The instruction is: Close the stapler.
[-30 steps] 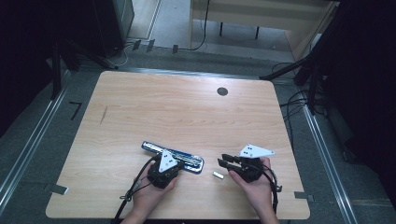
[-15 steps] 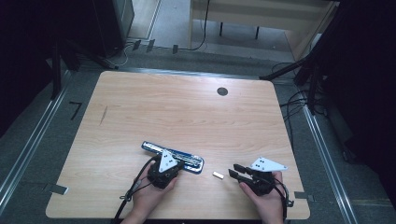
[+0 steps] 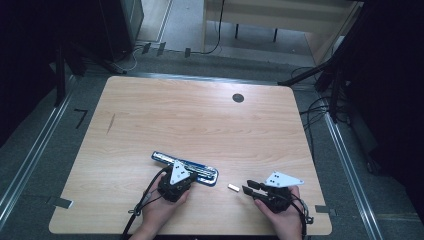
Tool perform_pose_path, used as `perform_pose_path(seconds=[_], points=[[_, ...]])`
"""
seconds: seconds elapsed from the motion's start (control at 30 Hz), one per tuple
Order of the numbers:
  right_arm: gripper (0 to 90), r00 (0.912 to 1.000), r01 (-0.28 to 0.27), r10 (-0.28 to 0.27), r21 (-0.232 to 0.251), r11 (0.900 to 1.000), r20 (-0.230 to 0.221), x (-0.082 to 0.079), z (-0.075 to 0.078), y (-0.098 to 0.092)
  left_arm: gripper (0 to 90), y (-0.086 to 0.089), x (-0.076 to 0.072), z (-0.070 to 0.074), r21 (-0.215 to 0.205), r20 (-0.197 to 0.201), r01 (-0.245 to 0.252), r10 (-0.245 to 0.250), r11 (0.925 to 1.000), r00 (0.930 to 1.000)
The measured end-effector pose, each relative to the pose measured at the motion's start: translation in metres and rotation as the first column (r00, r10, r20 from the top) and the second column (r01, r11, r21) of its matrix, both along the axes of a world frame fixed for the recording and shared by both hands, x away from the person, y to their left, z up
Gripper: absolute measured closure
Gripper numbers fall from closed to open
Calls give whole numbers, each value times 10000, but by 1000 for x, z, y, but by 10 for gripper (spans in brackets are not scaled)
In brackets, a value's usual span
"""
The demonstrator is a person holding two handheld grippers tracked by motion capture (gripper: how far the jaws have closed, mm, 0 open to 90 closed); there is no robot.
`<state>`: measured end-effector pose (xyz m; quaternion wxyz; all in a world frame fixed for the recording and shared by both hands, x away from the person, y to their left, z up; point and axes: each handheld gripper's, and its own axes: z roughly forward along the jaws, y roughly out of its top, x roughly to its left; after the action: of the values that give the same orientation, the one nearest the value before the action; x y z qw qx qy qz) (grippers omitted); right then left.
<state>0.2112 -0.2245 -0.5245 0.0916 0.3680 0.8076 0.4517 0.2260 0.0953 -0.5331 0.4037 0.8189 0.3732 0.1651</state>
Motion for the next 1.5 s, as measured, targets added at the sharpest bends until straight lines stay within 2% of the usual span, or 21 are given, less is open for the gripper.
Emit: perform_pose_path(seconds=[0.2,0.4,0.7,0.93,1.13,1.37,1.5], points=[[721,9981,-608,608,-326,9976,-8,4,-4,11,900,0,0,0,-30,-6,-4,4,10000,10000],[718,9941,-1087,1086,-848,9905,-56,3,-11,19,900,0,0,0,-51,-13,-6,6,10000,10000],[689,9938,-1084,1106,-1115,9878,142,7,-13,23,900,0,0,0,-42,-5,-2,2,10000,10000],[682,9922,-1242,1247,-1170,9853,-26,12,-18,27,900,0,0,0,-47,-6,-3,3,10000,10000],[692,9919,-1261,1269,-1143,9854,-1,14,-19,27,900,0,0,0,-46,-10,9,-9,10000,10000],[731,9919,-1253,1270,-1128,9857,78,13,-20,26,900,0,0,0,-44,-6,-3,2,10000,10000],[788,9907,-1323,1352,-1214,9838,156,13,-20,27,900,0,0,0,-47,-6,-2,2,10000,10000]])
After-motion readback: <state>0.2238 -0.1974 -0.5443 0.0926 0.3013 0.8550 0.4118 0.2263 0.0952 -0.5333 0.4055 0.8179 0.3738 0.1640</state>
